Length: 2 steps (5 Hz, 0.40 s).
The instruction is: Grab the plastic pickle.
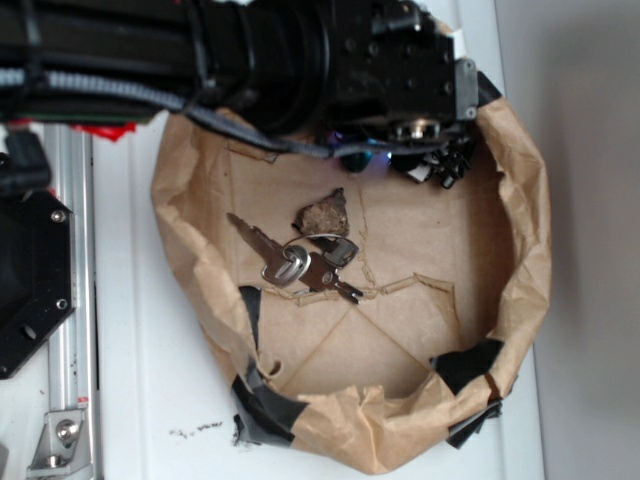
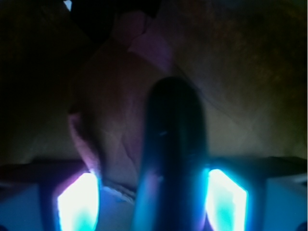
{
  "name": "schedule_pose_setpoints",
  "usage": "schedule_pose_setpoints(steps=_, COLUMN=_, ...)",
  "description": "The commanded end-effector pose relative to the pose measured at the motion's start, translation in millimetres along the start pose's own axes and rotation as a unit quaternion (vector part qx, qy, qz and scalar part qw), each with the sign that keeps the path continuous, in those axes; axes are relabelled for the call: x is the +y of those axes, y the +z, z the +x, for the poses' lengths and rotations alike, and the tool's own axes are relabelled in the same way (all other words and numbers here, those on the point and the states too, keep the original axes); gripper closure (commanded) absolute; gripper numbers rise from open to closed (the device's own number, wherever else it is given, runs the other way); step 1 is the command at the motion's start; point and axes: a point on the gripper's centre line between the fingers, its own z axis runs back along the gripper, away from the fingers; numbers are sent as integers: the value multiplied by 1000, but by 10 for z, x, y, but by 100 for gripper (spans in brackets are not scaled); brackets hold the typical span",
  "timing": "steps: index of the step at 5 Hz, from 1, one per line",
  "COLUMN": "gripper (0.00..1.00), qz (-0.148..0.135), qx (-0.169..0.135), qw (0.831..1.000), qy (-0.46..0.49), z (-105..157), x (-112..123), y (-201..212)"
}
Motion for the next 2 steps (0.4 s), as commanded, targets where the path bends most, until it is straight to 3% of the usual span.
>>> schedule_pose_setpoints(steps=1, gripper=100, qz=-24, qx=13, qw=1000, qy=10, z=70, x=202, y=46)
schedule_pose_setpoints(steps=2, gripper=100, qz=-73, qx=18, qw=997, qy=-35, z=110, x=214, y=182)
